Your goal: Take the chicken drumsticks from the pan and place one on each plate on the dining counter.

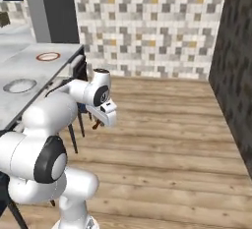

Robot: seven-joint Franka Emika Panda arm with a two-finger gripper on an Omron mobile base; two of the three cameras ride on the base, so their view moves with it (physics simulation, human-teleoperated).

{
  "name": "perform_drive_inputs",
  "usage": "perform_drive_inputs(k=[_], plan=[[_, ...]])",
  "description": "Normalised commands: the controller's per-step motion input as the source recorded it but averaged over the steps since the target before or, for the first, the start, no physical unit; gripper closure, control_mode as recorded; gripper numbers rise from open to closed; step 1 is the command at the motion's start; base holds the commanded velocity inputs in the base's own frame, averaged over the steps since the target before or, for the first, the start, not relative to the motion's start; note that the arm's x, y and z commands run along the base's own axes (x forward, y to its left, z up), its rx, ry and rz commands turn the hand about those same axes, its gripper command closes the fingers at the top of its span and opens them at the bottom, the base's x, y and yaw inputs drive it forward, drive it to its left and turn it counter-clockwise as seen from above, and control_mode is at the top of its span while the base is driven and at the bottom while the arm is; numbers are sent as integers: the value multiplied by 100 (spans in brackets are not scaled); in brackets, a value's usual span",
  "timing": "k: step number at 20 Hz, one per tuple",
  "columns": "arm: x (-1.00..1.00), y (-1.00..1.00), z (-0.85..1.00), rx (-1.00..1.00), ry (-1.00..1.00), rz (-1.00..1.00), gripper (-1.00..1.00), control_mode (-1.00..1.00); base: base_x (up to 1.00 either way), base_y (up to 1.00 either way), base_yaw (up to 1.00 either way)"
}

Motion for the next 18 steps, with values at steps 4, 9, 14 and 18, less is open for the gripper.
perform_drive_inputs(k=[4,9,14,18], plan=[[0,0,0,0,0,0,100,100,95,-28,41],[0,0,0,0,0,0,100,100,94,-11,59],[0,0,0,0,0,0,100,100,92,-9,62],[0,0,0,0,0,0,100,100,87,-9,69]])
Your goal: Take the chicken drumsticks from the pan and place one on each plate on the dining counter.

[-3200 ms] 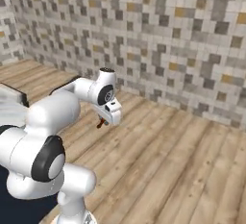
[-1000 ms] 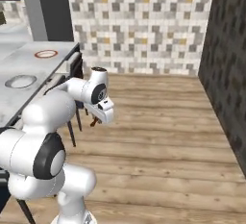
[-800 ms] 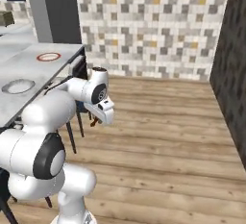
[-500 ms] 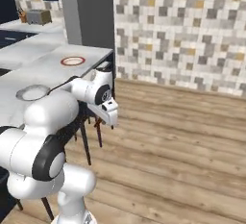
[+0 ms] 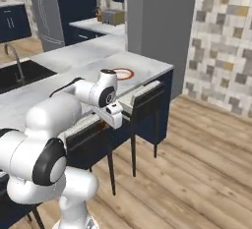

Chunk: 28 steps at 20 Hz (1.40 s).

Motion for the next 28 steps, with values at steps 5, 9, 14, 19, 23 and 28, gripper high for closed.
perform_drive_inputs(k=[5,9,14,19,23,28], plan=[[0,0,0,0,0,0,100,100,76,-6,81],[0,0,0,0,0,0,100,100,73,-2,85],[0,0,0,0,0,0,100,100,69,-1,62],[0,0,0,0,0,0,100,100,2,0,1],[0,0,0,0,0,0,100,100,0,0,0],[0,0,0,0,0,0,100,100,31,-4,0]])
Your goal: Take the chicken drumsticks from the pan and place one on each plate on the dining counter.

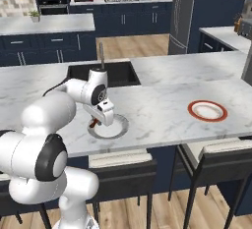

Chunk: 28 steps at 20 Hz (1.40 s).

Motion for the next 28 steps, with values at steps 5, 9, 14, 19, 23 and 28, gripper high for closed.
perform_drive_inputs(k=[5,9,14,19,23,28], plan=[[97,-10,-35,0,10,5,100,-100,0,0,0],[80,2,-68,-1,6,5,100,-100,0,0,0],[42,3,-42,0,1,0,100,-100,0,0,0],[6,1,-21,0,0,0,100,-100,0,0,0],[6,6,-26,0,0,0,100,-100,0,0,0],[0,0,0,0,0,0,100,100,7,4,0]])
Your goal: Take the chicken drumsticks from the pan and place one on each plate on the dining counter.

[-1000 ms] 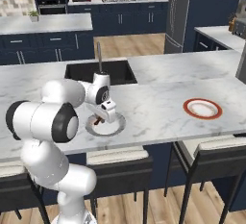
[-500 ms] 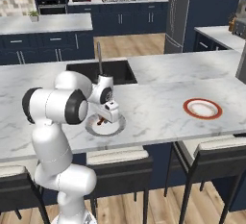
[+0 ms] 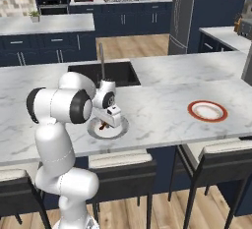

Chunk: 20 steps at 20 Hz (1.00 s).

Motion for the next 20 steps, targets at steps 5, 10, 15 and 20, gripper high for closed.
perform_drive_inputs(k=[5,10,15,20], plan=[[0,0,0,0,0,0,100,100,3,0,2],[0,0,0,0,0,0,100,100,3,1,10],[0,0,0,0,0,0,100,100,5,5,18],[0,0,0,0,0,0,100,100,-1,0,18]])
